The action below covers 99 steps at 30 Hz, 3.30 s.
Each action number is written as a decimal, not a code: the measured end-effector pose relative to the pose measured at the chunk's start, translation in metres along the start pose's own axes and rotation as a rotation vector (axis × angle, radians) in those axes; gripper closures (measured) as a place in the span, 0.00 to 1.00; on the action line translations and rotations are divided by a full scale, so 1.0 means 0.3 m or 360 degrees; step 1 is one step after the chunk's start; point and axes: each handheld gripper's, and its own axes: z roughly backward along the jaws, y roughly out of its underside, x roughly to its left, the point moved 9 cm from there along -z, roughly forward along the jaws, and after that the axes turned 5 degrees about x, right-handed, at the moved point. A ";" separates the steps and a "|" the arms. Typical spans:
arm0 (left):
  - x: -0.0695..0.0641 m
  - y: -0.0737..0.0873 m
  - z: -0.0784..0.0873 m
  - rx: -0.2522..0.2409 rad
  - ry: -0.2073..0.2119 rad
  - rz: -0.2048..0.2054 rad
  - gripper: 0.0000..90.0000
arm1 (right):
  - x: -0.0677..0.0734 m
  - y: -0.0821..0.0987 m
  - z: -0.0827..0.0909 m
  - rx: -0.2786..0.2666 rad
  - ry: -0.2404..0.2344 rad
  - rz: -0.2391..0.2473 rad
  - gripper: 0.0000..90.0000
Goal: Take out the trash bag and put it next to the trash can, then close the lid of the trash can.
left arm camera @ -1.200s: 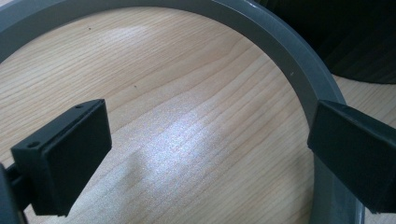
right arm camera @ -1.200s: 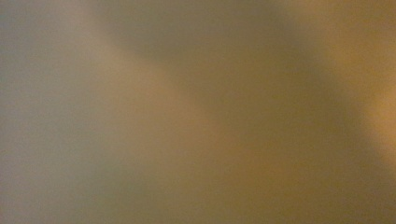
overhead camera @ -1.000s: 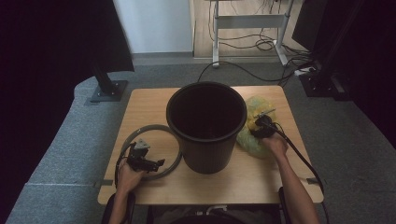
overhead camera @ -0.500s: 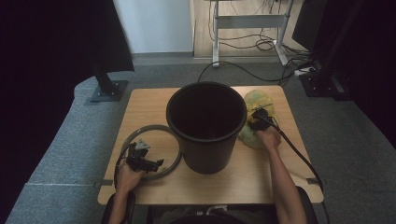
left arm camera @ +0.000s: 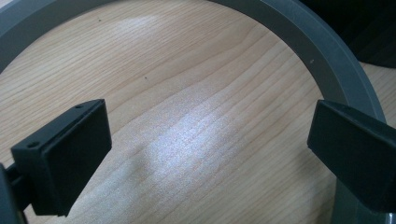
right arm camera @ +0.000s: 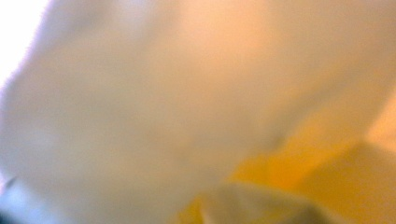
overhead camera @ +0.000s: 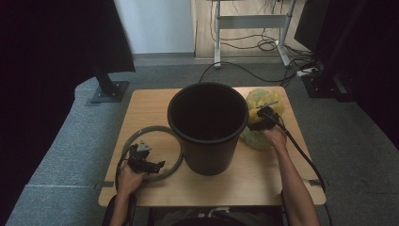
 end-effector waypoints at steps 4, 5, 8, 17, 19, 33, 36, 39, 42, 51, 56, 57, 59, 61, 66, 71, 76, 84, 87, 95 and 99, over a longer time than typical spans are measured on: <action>-0.003 0.000 -0.002 0.0002 0.0003 -0.0003 0.00 | 0.009 -0.014 0.043 -0.0037 -0.0037 0.0012 0.00; -0.004 0.000 -0.003 0.0003 0.0002 -0.0004 0.00 | 0.010 -0.017 0.056 -0.0049 -0.0046 0.0011 0.00; -0.006 0.000 -0.004 0.0005 0.0002 -0.0008 0.00 | 0.009 -0.023 0.096 -0.0077 -0.0063 0.0009 0.00; -0.011 0.001 -0.007 0.0013 0.0010 -0.0016 0.00 | 0.008 -0.017 0.207 -0.0095 -0.0042 0.0060 0.00; -0.011 0.001 -0.008 0.0014 0.0009 -0.0016 0.00 | 0.008 -0.013 0.228 -0.0101 -0.0047 0.0069 0.00; -0.009 0.004 -0.005 0.0018 0.0005 -0.0008 0.00 | 0.016 0.041 0.382 -0.0183 -0.0032 0.0116 0.01; -0.009 0.004 -0.004 0.0018 0.0006 -0.0007 0.00 | 0.012 0.070 0.410 -0.0197 -0.0033 0.0110 0.00; -0.009 0.004 -0.004 0.0014 0.0003 -0.0005 0.00 | 0.009 0.103 0.432 -0.0213 -0.0033 0.0100 0.00; -0.012 0.004 -0.003 0.0014 0.0010 -0.0008 0.00 | 0.005 0.144 0.449 -0.0220 -0.0031 0.0089 0.00; -0.016 0.005 -0.006 0.0018 0.0016 -0.0006 0.00 | 0.007 0.290 0.449 -0.0185 -0.0030 0.0048 0.00; -0.014 0.007 -0.006 0.0020 0.0017 -0.0002 0.00 | 0.013 0.366 0.406 -0.0163 -0.0036 0.0002 0.00; -0.013 0.008 -0.006 0.0021 0.0016 -0.0003 0.00 | 0.014 0.381 0.393 -0.0152 -0.0036 -0.0003 0.00; -0.012 0.009 -0.005 0.0019 0.0014 0.0003 0.00 | 0.017 0.410 0.366 -0.0130 -0.0023 -0.0011 0.00; -0.012 0.010 -0.005 0.0020 0.0013 0.0004 0.00 | 0.021 0.436 0.336 -0.0109 -0.0020 -0.0020 0.00; -0.009 0.014 -0.007 0.0031 0.0008 -0.0001 0.00 | 0.019 0.498 0.261 -0.0038 0.0024 -0.0011 0.01; -0.005 0.015 -0.006 0.0032 0.0006 0.0002 0.00 | 0.016 0.530 0.213 -0.0062 -0.0048 -0.0067 0.00; -0.005 0.017 -0.010 0.0044 0.0001 -0.0002 0.00 | 0.018 0.528 0.209 -0.0111 -0.0041 -0.0068 0.00; 0.005 0.007 0.001 0.0027 -0.0010 0.0012 0.00 | 0.019 0.529 0.209 -0.0111 -0.0041 -0.0069 0.00; 0.027 0.004 0.013 0.0019 -0.0045 0.0029 0.00 | 0.020 0.529 0.210 -0.0112 -0.0040 -0.0072 0.00; 0.117 0.015 0.062 -0.0027 -0.0140 0.0113 0.00 | 0.021 0.530 0.210 -0.0112 -0.0042 -0.0071 0.00; 0.172 0.031 0.083 -0.0042 -0.0183 0.0179 0.00 | 0.021 0.530 0.210 -0.0112 -0.0042 -0.0071 0.00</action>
